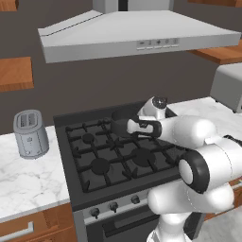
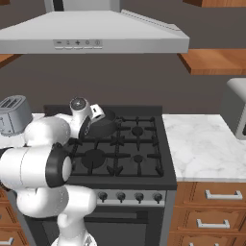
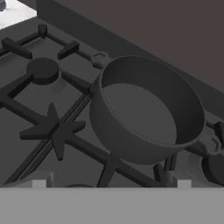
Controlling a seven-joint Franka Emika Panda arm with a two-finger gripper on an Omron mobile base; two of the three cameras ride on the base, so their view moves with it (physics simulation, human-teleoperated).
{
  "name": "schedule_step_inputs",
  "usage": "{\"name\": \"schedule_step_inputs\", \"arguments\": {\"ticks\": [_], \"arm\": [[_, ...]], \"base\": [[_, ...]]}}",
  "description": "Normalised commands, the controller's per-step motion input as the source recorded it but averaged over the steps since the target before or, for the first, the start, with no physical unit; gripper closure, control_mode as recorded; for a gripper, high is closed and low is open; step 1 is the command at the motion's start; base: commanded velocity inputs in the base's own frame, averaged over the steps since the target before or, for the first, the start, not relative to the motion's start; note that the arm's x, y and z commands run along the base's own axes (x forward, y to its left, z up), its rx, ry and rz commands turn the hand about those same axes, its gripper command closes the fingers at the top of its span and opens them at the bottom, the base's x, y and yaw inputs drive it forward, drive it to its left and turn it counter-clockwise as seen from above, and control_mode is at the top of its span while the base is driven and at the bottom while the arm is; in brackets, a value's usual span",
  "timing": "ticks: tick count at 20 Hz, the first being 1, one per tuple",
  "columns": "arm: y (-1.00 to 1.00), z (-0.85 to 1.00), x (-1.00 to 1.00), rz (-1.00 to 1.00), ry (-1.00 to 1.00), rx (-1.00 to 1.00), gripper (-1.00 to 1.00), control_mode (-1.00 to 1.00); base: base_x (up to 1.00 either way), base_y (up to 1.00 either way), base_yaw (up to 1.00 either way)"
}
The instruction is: Move the pot and pan from the stove into the sink.
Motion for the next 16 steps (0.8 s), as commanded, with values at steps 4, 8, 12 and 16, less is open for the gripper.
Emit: {"name": "schedule_step_inputs", "arguments": {"ticks": [4,8,12,16], "arm": [[0.01,-0.18,0.33,0.0,0.01,-0.02,-1.0,-1.0],[0.03,-0.14,0.22,0.0,0.0,-0.02,-1.0,-1.0],[0.0,0.0,0.0,0.0,0.0,0.0,-1.0,-1.0],[0.0,-0.02,0.07,0.0,0.0,0.0,-1.0,-1.0]], "base": [[0.0,0.0,0.0],[0.0,0.0,0.0],[0.0,0.0,0.0],[0.0,0.0,0.0]]}}
